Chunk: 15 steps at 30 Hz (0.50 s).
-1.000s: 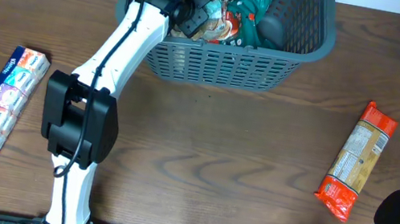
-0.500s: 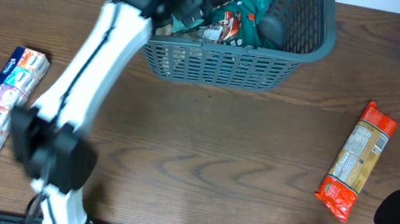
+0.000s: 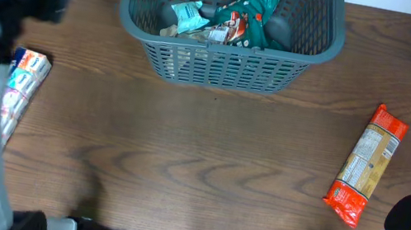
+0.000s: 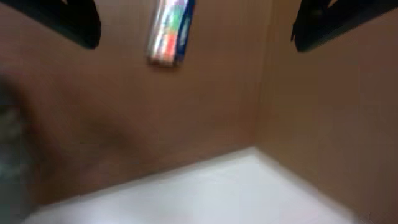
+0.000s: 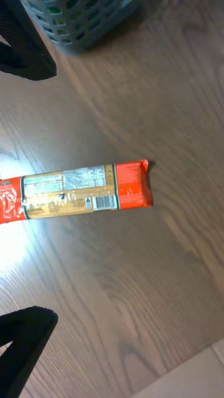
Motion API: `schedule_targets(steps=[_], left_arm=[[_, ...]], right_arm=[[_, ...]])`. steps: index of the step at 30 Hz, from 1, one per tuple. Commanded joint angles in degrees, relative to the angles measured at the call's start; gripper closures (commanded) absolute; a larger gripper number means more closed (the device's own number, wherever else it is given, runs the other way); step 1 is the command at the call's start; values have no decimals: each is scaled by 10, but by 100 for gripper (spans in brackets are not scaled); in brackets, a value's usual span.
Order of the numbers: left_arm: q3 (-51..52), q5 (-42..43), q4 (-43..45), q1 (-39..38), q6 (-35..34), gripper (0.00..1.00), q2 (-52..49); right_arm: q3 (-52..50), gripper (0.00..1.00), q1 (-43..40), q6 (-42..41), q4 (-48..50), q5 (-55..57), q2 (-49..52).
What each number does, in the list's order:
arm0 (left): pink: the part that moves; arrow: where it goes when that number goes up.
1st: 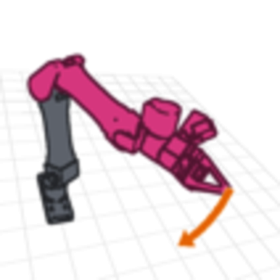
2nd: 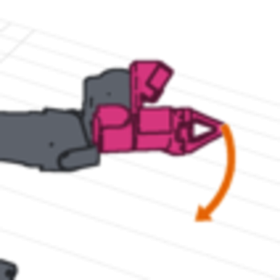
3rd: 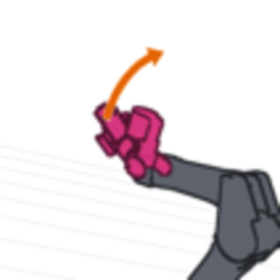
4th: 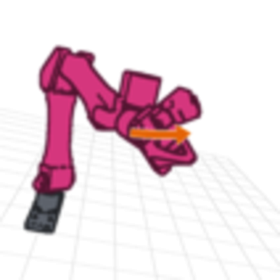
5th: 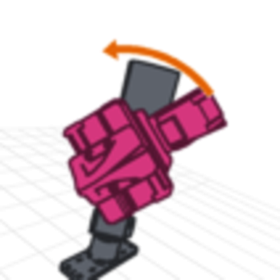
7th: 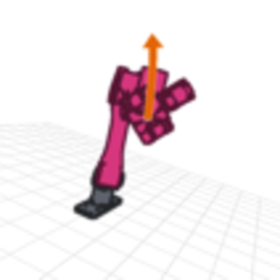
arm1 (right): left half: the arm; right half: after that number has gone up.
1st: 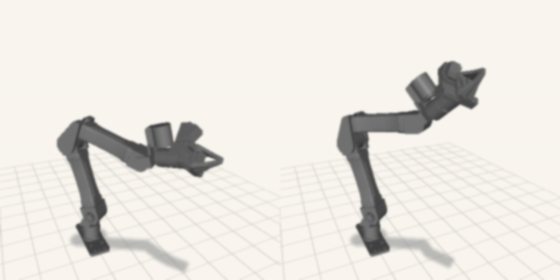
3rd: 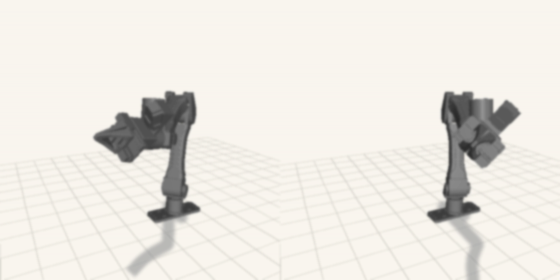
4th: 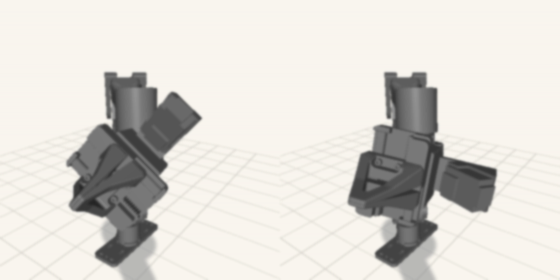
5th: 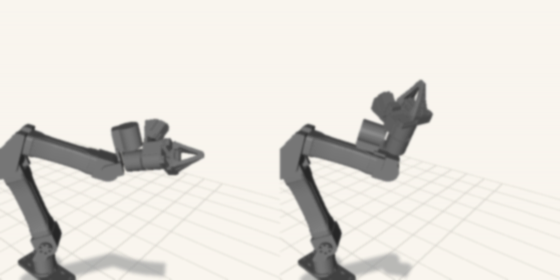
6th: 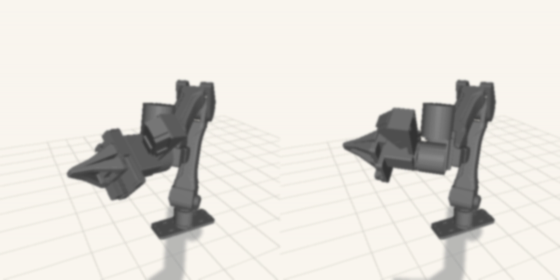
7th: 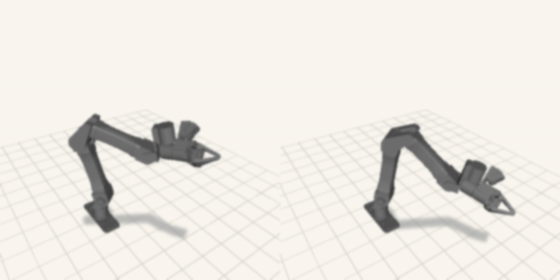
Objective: Pack container
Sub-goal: 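Lower the left gripper onto the tissue-pack strip and grasp it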
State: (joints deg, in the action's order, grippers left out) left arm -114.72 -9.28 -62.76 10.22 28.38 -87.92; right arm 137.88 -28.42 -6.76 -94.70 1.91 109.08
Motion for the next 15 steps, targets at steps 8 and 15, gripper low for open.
schedule_targets(steps=[8, 15], left_arm=[[31, 176, -65, 216, 60, 1, -106], [32, 176, -79, 236, 79, 1, -214]], right_arm=[[0, 1, 0, 9, 10, 0, -1], [0, 1, 0, 8, 15, 0, -1]])
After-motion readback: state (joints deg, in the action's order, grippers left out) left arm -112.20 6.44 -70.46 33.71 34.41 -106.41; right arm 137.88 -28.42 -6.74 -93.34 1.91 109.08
